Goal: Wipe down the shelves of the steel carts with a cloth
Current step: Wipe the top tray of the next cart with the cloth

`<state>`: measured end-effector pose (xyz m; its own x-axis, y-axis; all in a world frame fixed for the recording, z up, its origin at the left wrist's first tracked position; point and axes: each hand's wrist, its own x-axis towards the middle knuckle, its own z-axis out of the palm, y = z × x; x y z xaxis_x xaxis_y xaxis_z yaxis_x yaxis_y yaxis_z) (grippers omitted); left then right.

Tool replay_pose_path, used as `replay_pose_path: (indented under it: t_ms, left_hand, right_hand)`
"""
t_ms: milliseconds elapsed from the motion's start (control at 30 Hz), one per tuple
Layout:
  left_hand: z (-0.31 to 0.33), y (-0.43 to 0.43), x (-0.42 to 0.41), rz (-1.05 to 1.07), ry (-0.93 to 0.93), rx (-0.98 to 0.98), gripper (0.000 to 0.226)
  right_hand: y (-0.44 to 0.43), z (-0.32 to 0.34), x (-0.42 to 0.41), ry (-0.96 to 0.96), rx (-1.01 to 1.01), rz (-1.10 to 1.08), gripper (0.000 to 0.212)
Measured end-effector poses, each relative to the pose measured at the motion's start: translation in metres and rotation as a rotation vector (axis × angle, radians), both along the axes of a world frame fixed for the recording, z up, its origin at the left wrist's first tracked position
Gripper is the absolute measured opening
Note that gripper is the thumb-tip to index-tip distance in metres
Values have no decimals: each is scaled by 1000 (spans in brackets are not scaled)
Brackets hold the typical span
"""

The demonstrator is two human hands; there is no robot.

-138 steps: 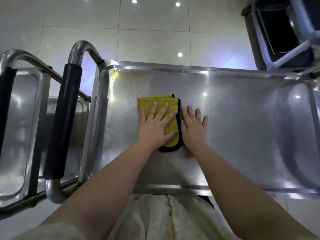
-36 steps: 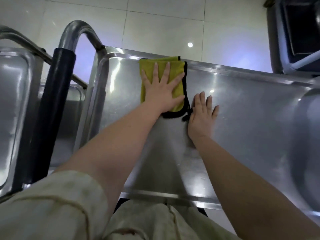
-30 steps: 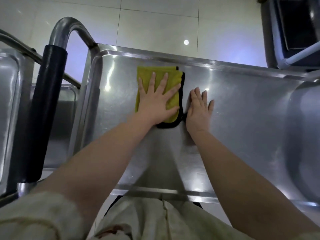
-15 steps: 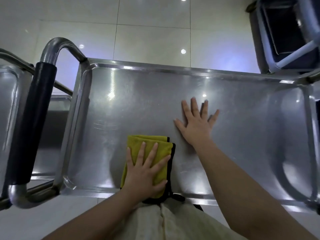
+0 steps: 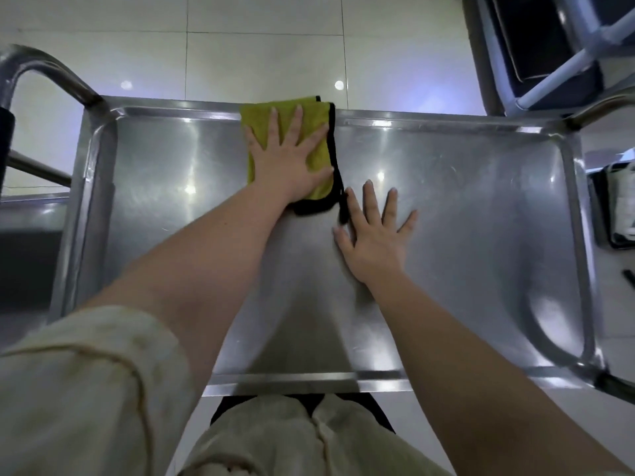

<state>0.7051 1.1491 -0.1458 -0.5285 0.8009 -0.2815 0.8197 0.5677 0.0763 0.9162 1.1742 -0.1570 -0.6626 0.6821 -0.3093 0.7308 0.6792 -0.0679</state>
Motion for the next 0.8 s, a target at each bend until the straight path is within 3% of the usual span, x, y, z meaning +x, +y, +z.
replay_pose_path:
  t_ms: [133,400,567,667,800]
  left_hand:
    - [-4,-14,21,-32,15,22,74]
    - [-1,-141,153,-230,-16,64,79]
    - [0,-173,213,-201,-23,111,80]
    - [3,-179,223,-196,-52,88,80]
    - [12,-186,220,-28,-251,185,59]
  right_hand:
    - [8,0,-1,87,-72,-31,54]
    - [10,0,3,107,-100,-9,59]
    - [9,4,7,200,-159,-13,52]
    - [13,8,13,374,-364,-107,45]
    - [13,21,26,352,-484,-20,28]
